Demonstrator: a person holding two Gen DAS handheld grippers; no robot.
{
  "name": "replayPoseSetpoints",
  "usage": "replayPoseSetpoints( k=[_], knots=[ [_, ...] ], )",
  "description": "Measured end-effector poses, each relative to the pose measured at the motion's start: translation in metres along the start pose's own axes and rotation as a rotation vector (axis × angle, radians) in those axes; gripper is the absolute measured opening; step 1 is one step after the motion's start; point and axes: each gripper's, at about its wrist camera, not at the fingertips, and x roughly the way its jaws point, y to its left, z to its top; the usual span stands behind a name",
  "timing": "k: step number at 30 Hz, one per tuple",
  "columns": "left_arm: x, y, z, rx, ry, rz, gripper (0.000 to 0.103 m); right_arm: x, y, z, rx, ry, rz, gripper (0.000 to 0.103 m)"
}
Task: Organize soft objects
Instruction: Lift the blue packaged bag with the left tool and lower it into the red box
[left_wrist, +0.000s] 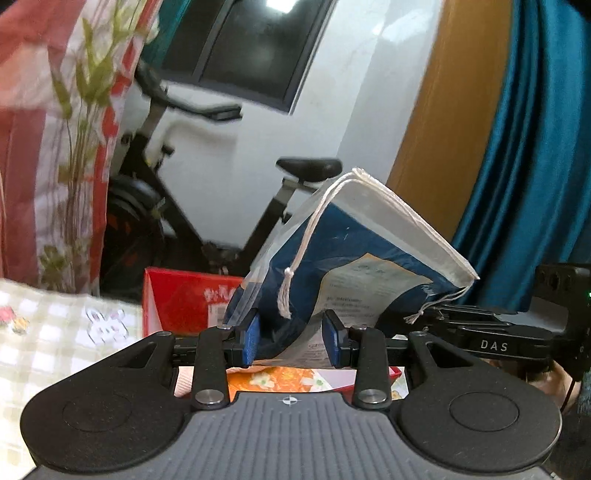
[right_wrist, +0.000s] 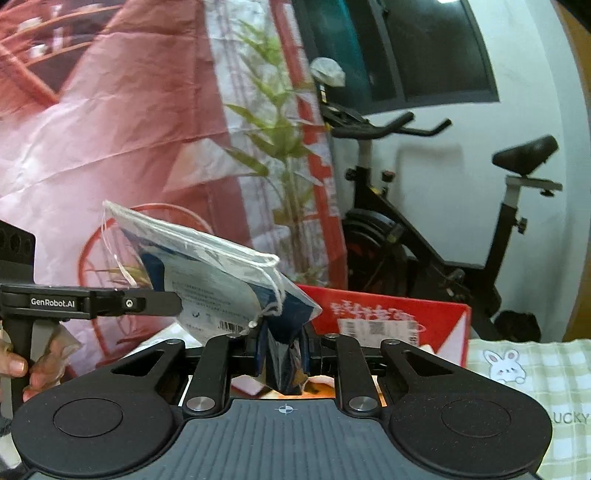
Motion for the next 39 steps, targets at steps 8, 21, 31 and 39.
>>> replayPoseSetpoints(
  k=[8, 21, 31, 39],
  knots=[
    [0.068, 0.041, -0.004, -0.179, 0.181, 0.01, 0.038, 0.05, -0.036, -0.012, 0.103, 0.139, -0.066, 0.017],
    [0.119, 0.069, -0.014, -0.25, 0.387, 0.011, 0.038, 0.096, -0.068, -0.04, 0.202, 0.321, -0.156, 0.017],
    [0.111, 0.057, -0.01, -0.172, 0.342, 0.059, 0.051, 0.11, -0.073, -0.04, 0.157, 0.334, -0.221, 0.025],
    [0.087, 0.055, 0.002, -0.118, 0.236, 0.164, 0.065, 0.107, -0.063, -0.033, 0.038, 0.257, -0.312, 0.059]
  ],
)
